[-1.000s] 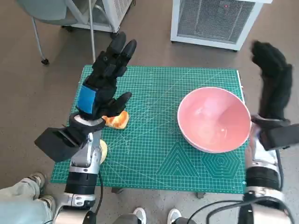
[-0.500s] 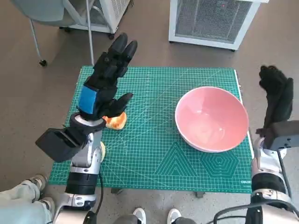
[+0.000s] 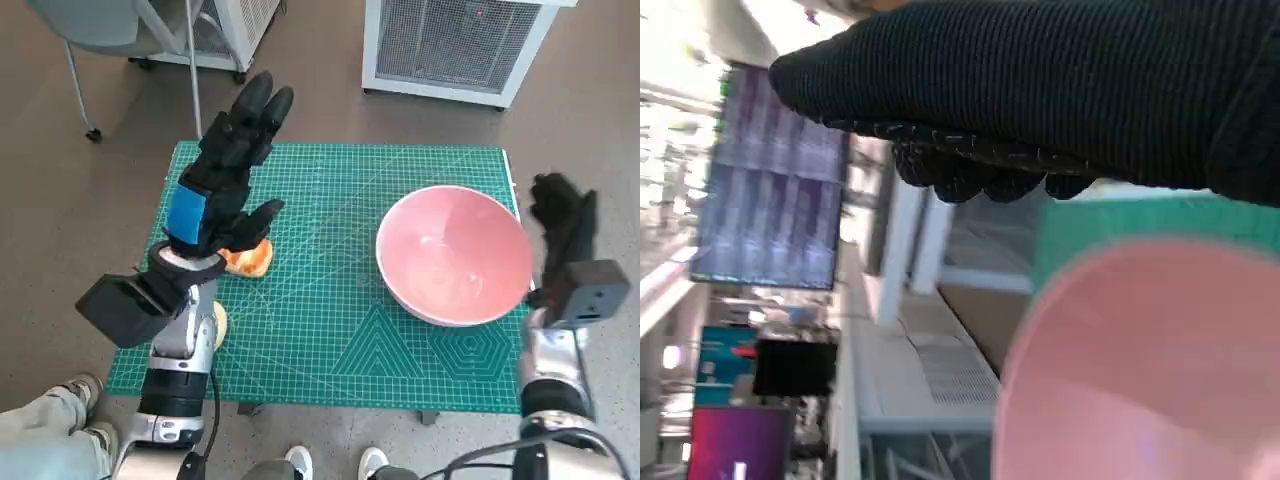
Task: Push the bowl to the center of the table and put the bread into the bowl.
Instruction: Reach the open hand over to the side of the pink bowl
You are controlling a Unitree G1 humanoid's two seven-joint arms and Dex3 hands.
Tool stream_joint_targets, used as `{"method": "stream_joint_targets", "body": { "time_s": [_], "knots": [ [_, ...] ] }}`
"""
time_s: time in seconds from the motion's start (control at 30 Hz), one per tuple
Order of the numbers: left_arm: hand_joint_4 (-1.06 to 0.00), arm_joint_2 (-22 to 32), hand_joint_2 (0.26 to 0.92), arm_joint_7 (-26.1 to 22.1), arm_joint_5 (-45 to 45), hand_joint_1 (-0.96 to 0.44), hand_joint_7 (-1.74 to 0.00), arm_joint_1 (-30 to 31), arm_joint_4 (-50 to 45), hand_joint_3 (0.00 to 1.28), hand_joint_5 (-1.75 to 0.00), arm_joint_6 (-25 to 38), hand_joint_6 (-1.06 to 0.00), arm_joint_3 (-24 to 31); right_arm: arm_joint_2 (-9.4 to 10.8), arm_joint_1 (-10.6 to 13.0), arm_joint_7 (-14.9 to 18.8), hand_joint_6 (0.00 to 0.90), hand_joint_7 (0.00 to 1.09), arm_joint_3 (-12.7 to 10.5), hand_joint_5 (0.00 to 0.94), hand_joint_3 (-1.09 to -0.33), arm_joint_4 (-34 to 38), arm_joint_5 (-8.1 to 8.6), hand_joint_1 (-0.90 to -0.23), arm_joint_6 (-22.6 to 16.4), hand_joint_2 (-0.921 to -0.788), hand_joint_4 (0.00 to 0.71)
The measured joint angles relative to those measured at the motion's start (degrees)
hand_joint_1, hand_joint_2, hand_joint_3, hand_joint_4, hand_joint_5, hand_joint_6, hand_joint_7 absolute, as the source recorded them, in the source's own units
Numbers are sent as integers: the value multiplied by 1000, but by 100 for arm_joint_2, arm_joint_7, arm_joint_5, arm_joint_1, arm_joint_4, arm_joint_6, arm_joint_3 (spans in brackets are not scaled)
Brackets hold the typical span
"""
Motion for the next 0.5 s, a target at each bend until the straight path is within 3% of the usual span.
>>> {"method": "stream_joint_targets", "body": {
  "time_s": [0.33,0.5],
  "knots": [
    [-265,47,921,-45,-6,-639,-51,0,0,328,-7,52,-294,8,486,-58,319,44,526,-5,2,-840,37,168,-677,316,-921,211],
    [-266,66,921,-45,-5,-653,-51,0,-1,328,-7,56,-294,10,646,-179,454,57,501,0,9,-851,46,234,-655,419,-921,228]
  ]
}}
